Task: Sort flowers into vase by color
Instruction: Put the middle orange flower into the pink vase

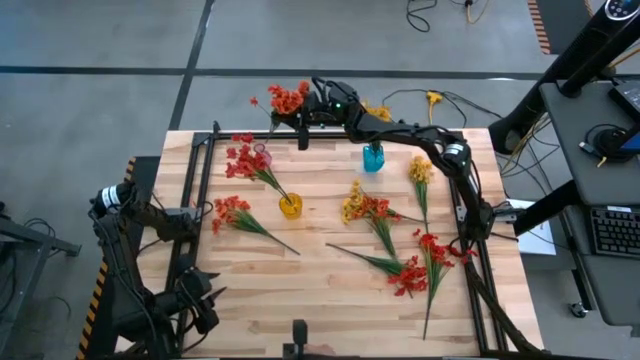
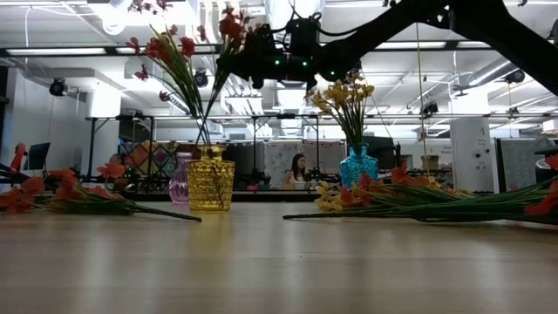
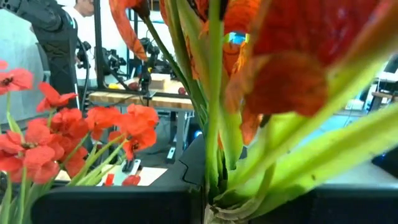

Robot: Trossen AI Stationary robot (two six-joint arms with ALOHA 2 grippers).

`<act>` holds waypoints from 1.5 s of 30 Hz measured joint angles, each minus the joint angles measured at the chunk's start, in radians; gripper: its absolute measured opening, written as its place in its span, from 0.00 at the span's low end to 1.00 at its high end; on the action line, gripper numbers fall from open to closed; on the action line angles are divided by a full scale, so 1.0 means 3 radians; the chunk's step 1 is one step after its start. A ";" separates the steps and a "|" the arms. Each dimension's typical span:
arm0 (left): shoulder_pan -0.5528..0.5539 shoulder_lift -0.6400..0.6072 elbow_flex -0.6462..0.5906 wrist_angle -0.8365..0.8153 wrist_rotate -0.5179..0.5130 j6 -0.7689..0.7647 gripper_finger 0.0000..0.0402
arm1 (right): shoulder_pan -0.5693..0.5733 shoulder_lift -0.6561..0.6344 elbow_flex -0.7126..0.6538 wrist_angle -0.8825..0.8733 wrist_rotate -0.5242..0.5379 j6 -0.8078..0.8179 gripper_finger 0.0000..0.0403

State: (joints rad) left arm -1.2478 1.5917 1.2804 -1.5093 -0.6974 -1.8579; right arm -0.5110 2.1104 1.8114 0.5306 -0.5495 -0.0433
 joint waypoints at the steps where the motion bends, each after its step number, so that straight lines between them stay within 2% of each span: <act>1: -0.0008 0.0000 0.0000 -0.0009 0.0010 -0.0026 0.40 | 0.0000 0.0009 0.0000 0.0007 0.0000 0.0008 0.07; 7: -0.0035 0.0000 0.0000 -0.0032 0.0029 -0.0137 0.40 | 0.0000 0.0020 0.0000 0.0053 -0.0044 -0.0027 0.07; 11: -0.0035 0.0000 0.0000 -0.0033 0.0029 -0.0137 0.40 | -0.0010 0.0020 -0.0012 0.0226 -0.0398 -0.0010 0.07; 15: -0.0035 0.0000 0.0000 -0.0033 0.0030 -0.0137 0.40 | -0.0019 0.0020 -0.0070 0.0582 -0.0465 0.0055 0.07; 18: -0.0035 0.0000 0.0000 -0.0032 0.0030 -0.0139 0.40 | -0.0023 0.0020 -0.0136 0.0729 -0.0432 0.0009 0.07; 30: -0.0035 0.0000 0.0000 -0.0094 0.0031 -0.0137 0.40 | -0.0029 0.0229 -0.0132 0.0714 -0.0098 -0.0029 0.07; 45: -0.0034 -0.0001 0.0000 -0.0178 0.0026 -0.0137 0.40 | -0.0013 0.0229 -0.0126 0.0691 0.0004 0.0176 0.07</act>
State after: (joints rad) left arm -1.2579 1.5913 1.2804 -1.5627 -0.6895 -1.8992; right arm -0.5148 2.1792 1.7737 0.7378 -0.5481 0.0095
